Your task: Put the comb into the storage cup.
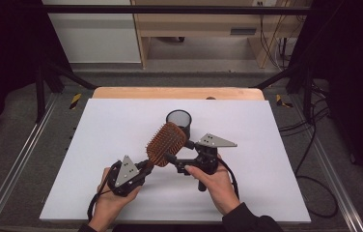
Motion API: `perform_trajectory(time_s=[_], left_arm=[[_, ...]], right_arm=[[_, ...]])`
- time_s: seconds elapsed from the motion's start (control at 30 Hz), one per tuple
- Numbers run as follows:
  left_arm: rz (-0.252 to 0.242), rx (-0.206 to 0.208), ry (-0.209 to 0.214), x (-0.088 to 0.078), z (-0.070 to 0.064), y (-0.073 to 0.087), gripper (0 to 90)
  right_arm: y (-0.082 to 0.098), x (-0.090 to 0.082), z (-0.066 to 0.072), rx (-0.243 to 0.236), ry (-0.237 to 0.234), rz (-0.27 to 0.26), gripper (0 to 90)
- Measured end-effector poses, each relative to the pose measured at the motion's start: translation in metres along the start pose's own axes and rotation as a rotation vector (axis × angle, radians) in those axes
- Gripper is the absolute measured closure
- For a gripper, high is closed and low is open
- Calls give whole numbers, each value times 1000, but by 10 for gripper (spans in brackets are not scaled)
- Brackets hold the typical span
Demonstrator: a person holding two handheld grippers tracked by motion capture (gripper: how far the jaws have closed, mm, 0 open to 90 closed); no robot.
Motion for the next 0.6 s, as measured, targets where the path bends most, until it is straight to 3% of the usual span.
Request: perform_trajectory(time_s=[0.6], left_arm=[[-52, 6, -8, -6, -2, -6, 729]], right_arm=[[-21, 16, 5, 36, -27, -3, 245]])
Point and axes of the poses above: each handheld gripper's, and its own axes: x roughly forward along the jaws, y roughly out of its underside, z roughly to its left, the point moved 2 cm from there along x, roughly forward along the jaws, and after that the axes turned 3 degrees about -z, right-handed, at the moved point
